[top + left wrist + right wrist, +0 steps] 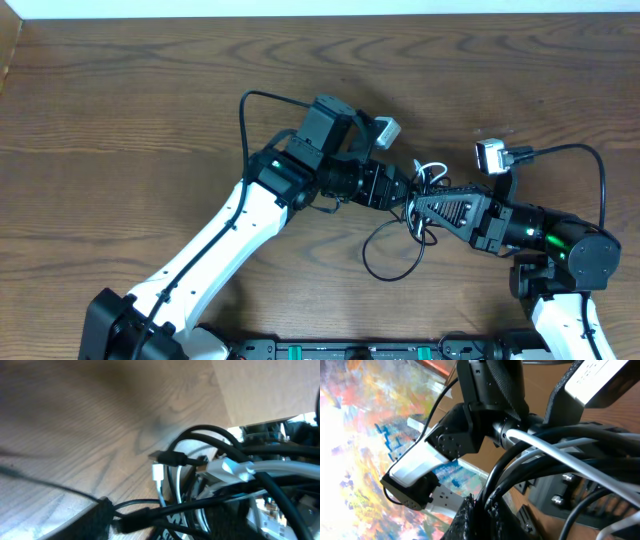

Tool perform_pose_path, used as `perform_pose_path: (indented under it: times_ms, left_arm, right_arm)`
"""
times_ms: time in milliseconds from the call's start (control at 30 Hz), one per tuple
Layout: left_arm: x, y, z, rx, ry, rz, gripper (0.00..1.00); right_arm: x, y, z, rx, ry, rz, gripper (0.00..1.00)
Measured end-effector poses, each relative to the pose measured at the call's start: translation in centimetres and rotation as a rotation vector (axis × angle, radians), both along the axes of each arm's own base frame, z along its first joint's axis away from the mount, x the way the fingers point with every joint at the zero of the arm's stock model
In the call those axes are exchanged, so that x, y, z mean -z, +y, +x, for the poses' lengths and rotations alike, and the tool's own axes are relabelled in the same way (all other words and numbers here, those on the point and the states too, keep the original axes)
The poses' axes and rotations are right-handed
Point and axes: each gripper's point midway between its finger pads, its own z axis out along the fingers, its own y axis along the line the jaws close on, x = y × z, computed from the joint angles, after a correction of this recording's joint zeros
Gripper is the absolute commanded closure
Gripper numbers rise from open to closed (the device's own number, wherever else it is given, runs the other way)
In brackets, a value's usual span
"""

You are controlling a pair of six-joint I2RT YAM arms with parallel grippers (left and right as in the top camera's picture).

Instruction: Untangle cables

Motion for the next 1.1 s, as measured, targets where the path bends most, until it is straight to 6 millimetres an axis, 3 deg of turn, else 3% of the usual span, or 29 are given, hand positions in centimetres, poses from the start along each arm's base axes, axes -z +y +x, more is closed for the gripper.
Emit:
perform_pose_path:
  times_ms: [133, 167, 300, 467, 900, 1100]
  left_arm:
    - [0.3, -0.5, -0.2, -0.012, 0.005, 0.017, 0.81]
    - [0.4, -0.6, -0.4, -0.009, 0.007, 0.02, 0.92]
    - [0.9, -0.9, -0.6, -0.01, 0.026, 0.034, 0.92]
    - [1.8, 0.0, 0.6, -0.067, 0.019, 0.079, 0.92]
    - [3.6, 8.7, 6.8, -0.353, 0.093, 0.173, 0.92]
    - [3.9, 11.4, 8.2, -0.43, 0.118, 0.18, 0.92]
  right_arm:
    - [-0.1, 0.0, 0.0, 0.001, 0.017, 0.006, 0.93]
    - [-0.1, 0.0, 0.1, 0.002, 0.02, 0.008, 0.93]
    - [-0.2, -0.1, 0.3, 0.014, 0.022, 0.016, 0.92]
    - [-0.3, -0.1, 0.4, 0.025, -0.01, 0.013, 0.92]
    - [1.0, -0.1, 1.7, 0.042, -0.037, -0.009, 0.88]
    - [2.7, 0.0, 3.2, 0.044, 0.02, -0.02, 0.9]
